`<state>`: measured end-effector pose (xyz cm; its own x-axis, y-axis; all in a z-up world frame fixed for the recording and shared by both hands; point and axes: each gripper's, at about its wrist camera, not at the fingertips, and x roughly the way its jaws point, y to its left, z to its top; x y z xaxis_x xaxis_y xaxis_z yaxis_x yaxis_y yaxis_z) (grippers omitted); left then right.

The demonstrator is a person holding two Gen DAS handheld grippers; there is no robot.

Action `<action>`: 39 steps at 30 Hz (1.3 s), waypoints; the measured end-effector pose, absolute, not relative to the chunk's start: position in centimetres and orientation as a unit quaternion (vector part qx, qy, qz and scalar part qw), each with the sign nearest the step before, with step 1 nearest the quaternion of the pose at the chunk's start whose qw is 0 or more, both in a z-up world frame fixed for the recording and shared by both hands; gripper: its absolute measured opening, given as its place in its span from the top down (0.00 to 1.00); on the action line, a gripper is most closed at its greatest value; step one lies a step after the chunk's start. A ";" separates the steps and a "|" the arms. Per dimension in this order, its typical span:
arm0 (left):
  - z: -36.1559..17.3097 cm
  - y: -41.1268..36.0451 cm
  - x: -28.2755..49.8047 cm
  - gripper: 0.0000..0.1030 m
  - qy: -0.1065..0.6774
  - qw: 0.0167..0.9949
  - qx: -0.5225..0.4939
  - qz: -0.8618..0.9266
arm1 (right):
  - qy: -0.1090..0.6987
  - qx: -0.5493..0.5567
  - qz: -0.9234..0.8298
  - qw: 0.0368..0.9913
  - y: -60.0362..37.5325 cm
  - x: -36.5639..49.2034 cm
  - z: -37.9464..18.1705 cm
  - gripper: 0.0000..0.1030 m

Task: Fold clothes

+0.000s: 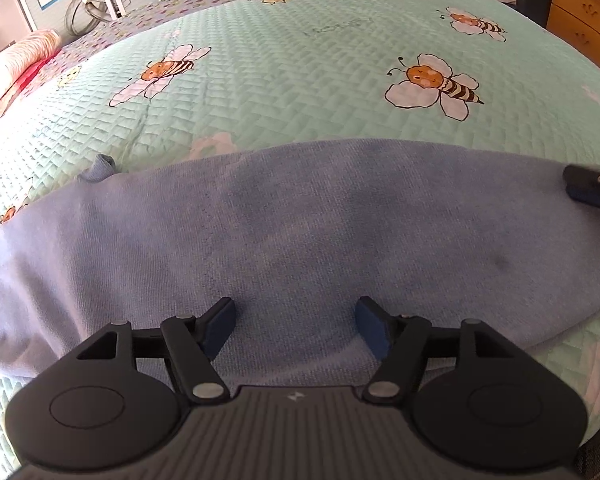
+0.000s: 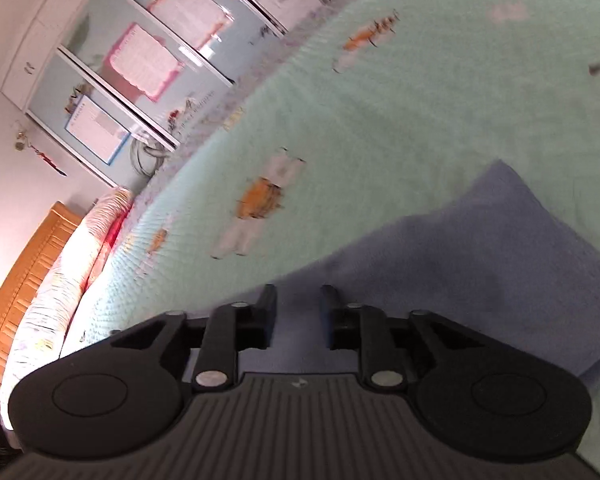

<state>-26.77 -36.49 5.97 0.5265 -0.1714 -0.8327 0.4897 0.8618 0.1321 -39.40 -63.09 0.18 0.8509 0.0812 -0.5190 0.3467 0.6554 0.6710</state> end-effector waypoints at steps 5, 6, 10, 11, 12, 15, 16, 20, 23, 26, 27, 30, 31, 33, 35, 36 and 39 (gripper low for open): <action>6.0 -36.4 -26.6 0.30 0.451 0.854 0.174 -0.193 | 0.256 0.406 -0.106 0.871 -62.3 -39.8 1.5 0.91; 6.0 -36.4 -26.5 0.29 0.452 0.853 0.173 -0.193 | 0.249 0.389 -0.111 0.880 -61.7 -40.2 2.3 0.89; 5.9 -36.3 -26.4 0.27 0.453 0.854 0.169 -0.192 | 0.235 0.383 -0.093 0.888 -60.2 -41.4 3.5 0.82; 5.9 -36.3 -26.4 0.27 0.452 0.854 0.169 -0.192 | 0.251 0.377 -0.099 0.886 -60.1 -41.1 2.9 0.82; 5.9 -36.3 -26.4 0.26 0.452 0.854 0.169 -0.192 | 0.266 0.372 -0.105 0.883 -60.1 -40.8 2.3 0.82; 5.8 -36.1 -26.2 0.23 0.453 0.854 0.168 -0.193 | 0.274 0.398 -0.115 0.868 -61.3 -40.8 0.4 1.00; 5.8 -36.0 -26.1 0.21 0.454 0.854 0.166 -0.193 | 0.273 0.405 -0.115 0.865 -61.6 -40.9 0.4 1.00; 5.7 -35.8 -25.9 0.16 0.458 0.854 0.158 -0.191 | 0.261 0.392 -0.120 0.874 -60.6 -41.8 2.7 0.79; 5.5 -35.6 -25.9 0.14 0.454 0.857 0.155 -0.189 | 0.244 0.393 -0.092 0.882 -58.9 -42.5 4.0 0.77; 5.4 -35.3 -25.9 0.12 0.452 0.858 0.151 -0.192 | 0.271 0.383 -0.085 0.879 -58.1 -41.9 3.0 0.77; 5.4 -35.2 -25.8 0.12 0.451 0.858 0.149 -0.195 | 0.288 0.381 -0.087 0.874 -58.0 -41.5 2.2 0.77; 5.3 -34.8 -25.7 0.11 0.449 0.859 0.142 -0.203 | 0.289 0.387 -0.095 0.871 -58.4 -41.4 1.2 0.93; 5.3 -34.7 -25.7 0.11 0.448 0.859 0.140 -0.205 | 0.288 0.395 -0.097 0.867 -58.6 -41.5 1.5 0.91; 5.4 -34.5 -25.5 0.10 0.446 0.860 0.132 -0.209 | 0.279 0.389 -0.096 0.873 -58.2 -42.0 2.8 0.85; 5.8 -34.3 -25.9 0.13 0.443 0.861 0.116 -0.222 | 0.264 0.372 -0.074 0.887 -57.2 -42.5 4.1 0.83; 6.1 -34.2 -26.2 0.16 0.441 0.861 0.107 -0.230 | 0.261 0.377 -0.059 0.887 -56.8 -42.6 4.5 0.83; 7.0 -33.9 -27.1 0.35 0.434 0.860 0.080 -0.255 | 0.267 0.392 -0.013 0.880 -55.8 -42.5 3.9 0.82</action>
